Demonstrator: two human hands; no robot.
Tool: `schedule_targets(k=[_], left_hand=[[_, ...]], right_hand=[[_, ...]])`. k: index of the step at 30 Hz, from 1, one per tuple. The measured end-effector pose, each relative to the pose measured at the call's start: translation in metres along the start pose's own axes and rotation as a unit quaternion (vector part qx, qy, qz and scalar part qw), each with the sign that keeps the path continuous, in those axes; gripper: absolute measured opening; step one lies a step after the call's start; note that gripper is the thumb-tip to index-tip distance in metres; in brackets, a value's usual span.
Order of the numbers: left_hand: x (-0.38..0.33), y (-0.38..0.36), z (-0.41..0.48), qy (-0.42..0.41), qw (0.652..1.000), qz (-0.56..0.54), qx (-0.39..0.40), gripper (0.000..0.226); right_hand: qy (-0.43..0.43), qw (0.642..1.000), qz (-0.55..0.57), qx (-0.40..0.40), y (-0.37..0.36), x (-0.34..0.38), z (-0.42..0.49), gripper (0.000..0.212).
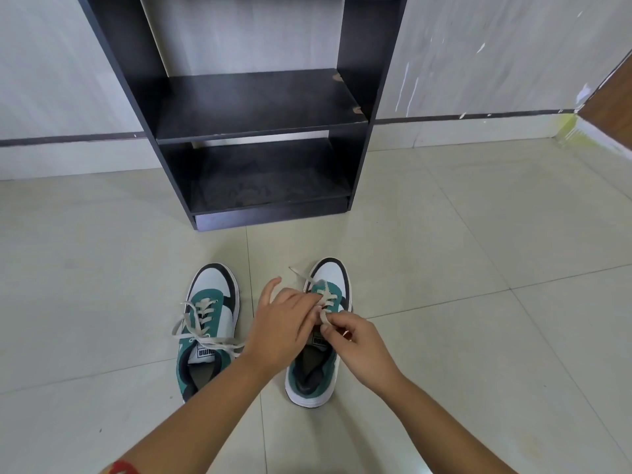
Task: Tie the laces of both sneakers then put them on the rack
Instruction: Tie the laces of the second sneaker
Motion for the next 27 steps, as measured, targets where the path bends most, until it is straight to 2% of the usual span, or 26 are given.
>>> schedule_targets(k=[2, 5, 7, 9, 10, 16, 19, 21, 22, 24, 26, 27], left_hand=[[-0.004, 0.001, -0.001, -0.030, 0.999, -0.011, -0.002, 0.026], [-0.004, 0.006, 0.000, 0.018, 0.982, -0.190, 0.005, 0.032], [-0.008, 0.000, 0.000, 0.028, 0.971, -0.233, 0.039, 0.027], [-0.015, -0.003, -0.001, -0.020, 0.982, -0.182, 0.057, 0.022], [-0.016, -0.002, 0.000, -0.037, 0.986, -0.157, 0.051, 0.020], [-0.012, 0.004, 0.000, -0.085, 0.996, -0.006, -0.026, 0.017], [-0.007, 0.009, 0.004, -0.054, 0.998, -0.004, -0.039, 0.022], [-0.003, 0.010, 0.005, -0.023, 0.999, -0.026, -0.036, 0.029], [0.000, 0.011, 0.004, 0.006, 0.999, -0.029, -0.032, 0.032], [0.012, 0.012, 0.002, 0.083, 0.996, -0.035, -0.020, 0.037], [0.022, 0.009, 0.000, 0.149, 0.984, -0.101, 0.012, 0.037], [0.026, 0.006, 0.000, 0.181, 0.970, -0.157, 0.033, 0.036]], right_hand=[[0.003, 1.000, -0.007, -0.007, 0.002, -0.002, 0.000, 0.023], [-0.001, 0.999, -0.031, -0.005, 0.004, -0.003, 0.000, 0.024], [0.007, 0.996, -0.091, 0.004, 0.003, -0.001, 0.002, 0.029], [0.019, 0.989, -0.144, 0.015, 0.002, 0.004, 0.003, 0.042], [0.022, 0.989, -0.148, 0.015, 0.003, 0.006, 0.003, 0.042], [0.025, 0.990, -0.140, -0.012, 0.004, 0.007, 0.000, 0.015], [0.024, 0.990, -0.139, -0.029, 0.003, 0.002, -0.002, 0.017], [0.008, 0.992, -0.109, -0.057, 0.008, 0.000, -0.005, 0.010], [0.003, 0.993, -0.089, -0.075, 0.010, -0.001, -0.007, 0.006], [0.024, 0.989, -0.102, -0.101, 0.012, 0.001, -0.012, 0.012], [0.036, 0.984, -0.137, -0.108, 0.009, 0.001, -0.014, 0.014], [0.030, 0.983, -0.150, -0.105, 0.006, 0.000, -0.014, 0.023]])
Point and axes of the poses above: each hand's wrist, its own z-axis towards the middle knuckle, its own y-axis out of the back of the hand, x = y × z, the point moved 8 cm from there along z, towards the middle knuckle, and after that the axes turned 2 degrees about -y, right-handed, at the moved point
